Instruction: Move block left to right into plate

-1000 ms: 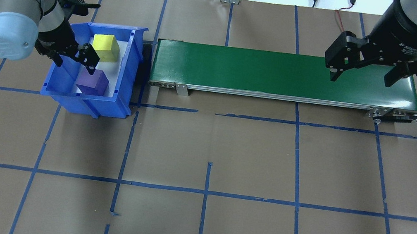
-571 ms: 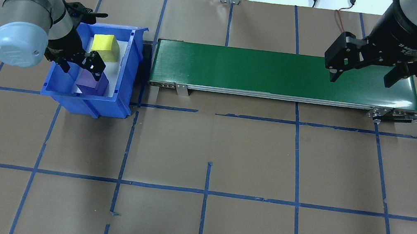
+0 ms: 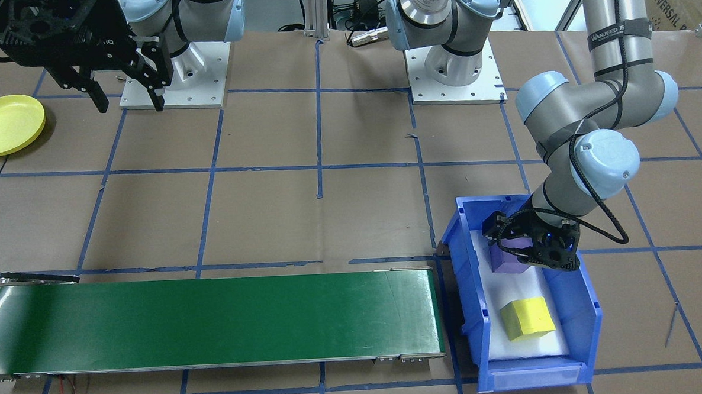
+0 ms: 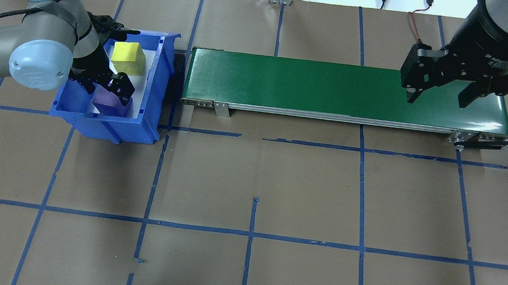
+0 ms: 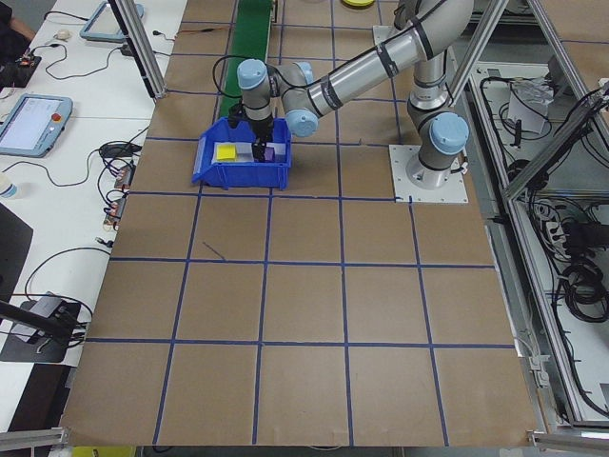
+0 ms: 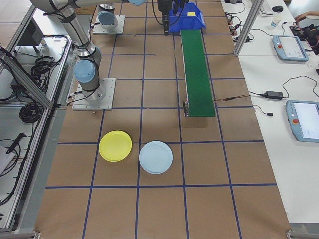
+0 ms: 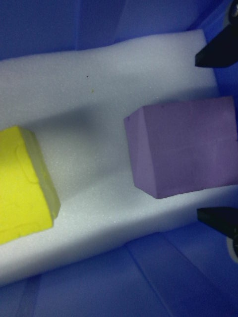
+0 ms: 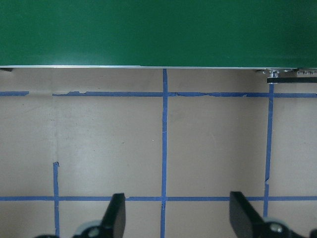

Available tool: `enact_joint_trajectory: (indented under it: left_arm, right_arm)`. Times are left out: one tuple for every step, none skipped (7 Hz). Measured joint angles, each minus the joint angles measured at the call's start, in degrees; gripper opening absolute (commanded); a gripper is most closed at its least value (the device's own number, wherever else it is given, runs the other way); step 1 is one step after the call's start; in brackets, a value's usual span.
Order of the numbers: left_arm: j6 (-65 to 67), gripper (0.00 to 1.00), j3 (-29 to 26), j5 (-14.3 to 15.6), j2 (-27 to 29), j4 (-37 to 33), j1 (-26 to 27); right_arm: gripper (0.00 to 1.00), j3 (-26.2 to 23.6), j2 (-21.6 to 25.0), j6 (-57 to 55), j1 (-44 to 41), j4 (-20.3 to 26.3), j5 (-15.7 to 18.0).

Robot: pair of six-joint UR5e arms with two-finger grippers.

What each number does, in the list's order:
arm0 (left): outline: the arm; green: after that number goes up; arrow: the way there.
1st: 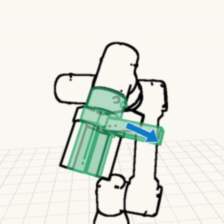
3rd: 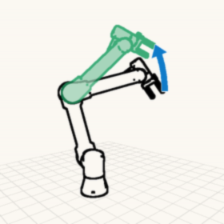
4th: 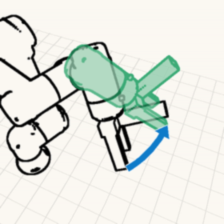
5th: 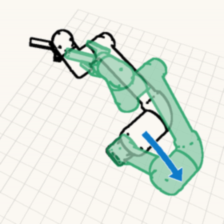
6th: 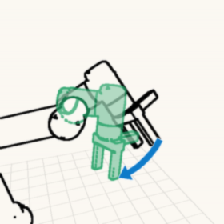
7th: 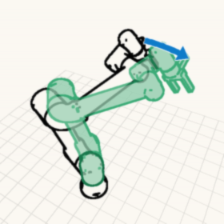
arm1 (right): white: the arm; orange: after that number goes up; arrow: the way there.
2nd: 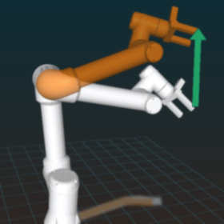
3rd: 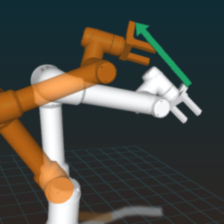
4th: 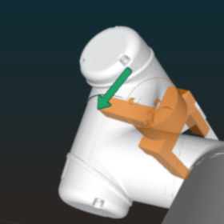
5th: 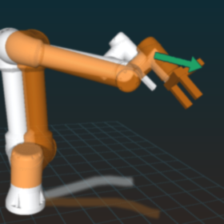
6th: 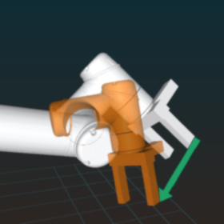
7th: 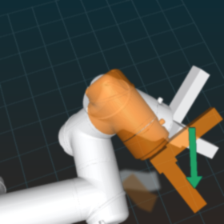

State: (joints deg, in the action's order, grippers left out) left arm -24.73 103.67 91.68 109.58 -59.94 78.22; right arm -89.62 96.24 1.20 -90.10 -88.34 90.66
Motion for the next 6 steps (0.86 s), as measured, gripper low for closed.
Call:
enact_joint_trajectory:
  left_arm:
    - [0.03,0.44,0.23,-0.01,0.70,0.26,0.00]
    - [0.08,0.26,0.78,-0.37,0.98,0.37,-0.01]
    - [0.19,0.23,1.15,-1.18,0.84,0.46,-0.05]
    - [0.37,0.23,0.63,-1.49,-0.21,0.52,-0.06]
    - [0.55,0.23,-0.65,-1.36,-3.29,-0.76,0.03]
    - [1.42,0.23,-2.03,-1.49,-8.43,-4.38,0.35]
  right_arm:
    - [0.82,0.02,0.00,0.14,0.00,-0.04,0.18]
    - [0.61,0.04,0.00,0.16,0.01,-0.07,0.26]
    - [0.93,0.03,0.02,0.18,-0.02,-0.12,0.29]
    - [0.87,0.04,0.06,0.16,-0.05,-0.17,0.37]
    - [0.79,0.01,0.08,0.14,-0.09,-0.18,0.40]
    - [0.88,-0.05,0.09,0.18,-0.11,-0.19,0.33]
